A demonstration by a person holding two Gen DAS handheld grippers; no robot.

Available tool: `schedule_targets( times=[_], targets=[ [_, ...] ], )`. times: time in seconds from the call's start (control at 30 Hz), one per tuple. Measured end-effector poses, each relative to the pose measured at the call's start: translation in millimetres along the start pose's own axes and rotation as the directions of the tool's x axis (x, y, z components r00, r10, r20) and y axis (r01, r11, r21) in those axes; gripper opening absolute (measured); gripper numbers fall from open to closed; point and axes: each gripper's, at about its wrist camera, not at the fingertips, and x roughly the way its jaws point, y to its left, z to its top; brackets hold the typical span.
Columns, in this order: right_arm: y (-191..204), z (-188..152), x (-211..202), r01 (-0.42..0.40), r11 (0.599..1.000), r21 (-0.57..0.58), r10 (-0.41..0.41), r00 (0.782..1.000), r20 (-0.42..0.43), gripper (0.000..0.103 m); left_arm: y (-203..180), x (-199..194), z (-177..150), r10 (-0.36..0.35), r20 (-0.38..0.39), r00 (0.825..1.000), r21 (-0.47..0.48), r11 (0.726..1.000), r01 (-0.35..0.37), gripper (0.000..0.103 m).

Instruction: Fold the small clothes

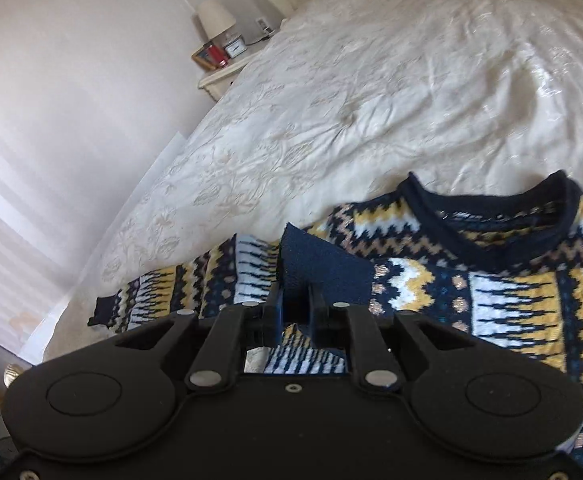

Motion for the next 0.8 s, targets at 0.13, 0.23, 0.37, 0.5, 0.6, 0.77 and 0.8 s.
schedule_targets(
  times=[0.13,0.23,0.37,0.5,0.6,0.77,0.8],
  targets=[
    [5.6,-15.1,9.4,0.031,0.999,-0.019,-0.032,0.999,-0.032,0.037,6.2,6.6,6.8,-0.020,-0.005,1.000,-0.014,1.000,0.020,0.085],
    [-2.1,-25.6,-3.4,0.063,0.998,-0.027,-0.064,0.998,-0.025,0.066,0.2,14.3,12.9,-0.036,-0.006,0.999,0.004,0.999,0.036,0.085],
    [-24.5,-38.0,-26.4,0.154,0.987,-0.044,-0.155,0.988,-0.028,0.070,-20.0,32.1,20.4,-0.067,-0.013,0.998,0.054,0.996,0.068,0.085],
    [-55.8,-52.2,-51.6,0.223,0.975,-0.004,-0.223,0.974,-0.043,0.073,-42.1,55.6,22.8,-0.113,-0.038,0.993,0.089,0.989,0.116,0.075],
    [-77.0,-63.9,-68.2,0.263,0.964,0.035,-0.261,0.964,-0.053,0.073,-56.8,74.4,22.0,-0.141,-0.069,0.988,0.104,0.984,0.148,0.069],
    [-100.7,-76.0,-85.6,0.301,0.949,0.096,-0.297,0.953,-0.062,0.074,-72.6,100.3,20.8,-0.142,-0.091,0.986,0.124,0.980,0.153,0.069],
    [-104.5,-77.5,-87.2,0.305,0.947,0.104,-0.299,0.952,-0.065,0.074,-74.6,105.6,21.1,-0.141,-0.098,0.985,0.127,0.980,0.153,0.069]
  ],
)
